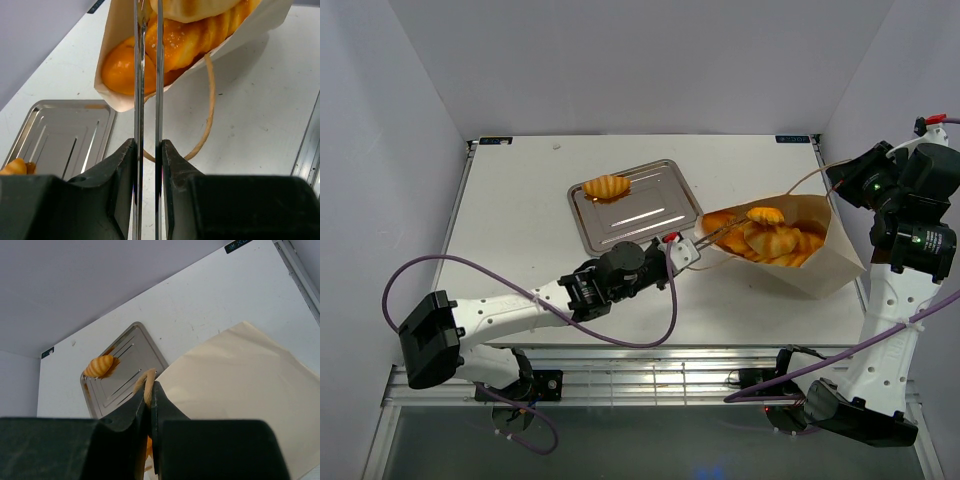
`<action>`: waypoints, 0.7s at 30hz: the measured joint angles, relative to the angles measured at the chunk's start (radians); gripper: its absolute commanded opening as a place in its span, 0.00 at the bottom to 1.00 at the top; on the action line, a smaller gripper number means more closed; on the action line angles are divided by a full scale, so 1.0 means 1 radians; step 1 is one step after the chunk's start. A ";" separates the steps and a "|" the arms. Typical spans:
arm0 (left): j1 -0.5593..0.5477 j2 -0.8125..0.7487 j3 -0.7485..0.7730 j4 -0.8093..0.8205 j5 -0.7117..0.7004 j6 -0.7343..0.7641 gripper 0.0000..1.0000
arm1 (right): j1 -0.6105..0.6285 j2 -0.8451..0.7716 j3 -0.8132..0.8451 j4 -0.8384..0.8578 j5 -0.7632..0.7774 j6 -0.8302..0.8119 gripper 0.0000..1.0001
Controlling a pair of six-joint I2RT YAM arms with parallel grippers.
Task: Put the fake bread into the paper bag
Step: Place the fake bread in the paper bag.
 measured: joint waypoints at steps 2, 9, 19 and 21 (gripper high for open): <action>0.000 0.019 0.009 -0.010 0.016 -0.003 0.02 | 0.000 0.001 0.002 -0.001 0.000 0.000 0.08; 0.002 0.048 0.036 -0.041 0.076 -0.019 0.25 | 0.000 0.002 0.003 -0.001 0.000 -0.001 0.08; 0.016 0.061 0.063 -0.092 0.141 -0.052 0.41 | 0.000 0.002 0.003 -0.001 0.001 -0.003 0.08; 0.023 0.063 0.069 -0.108 0.162 -0.060 0.42 | 0.000 0.002 0.003 -0.001 0.001 -0.003 0.08</action>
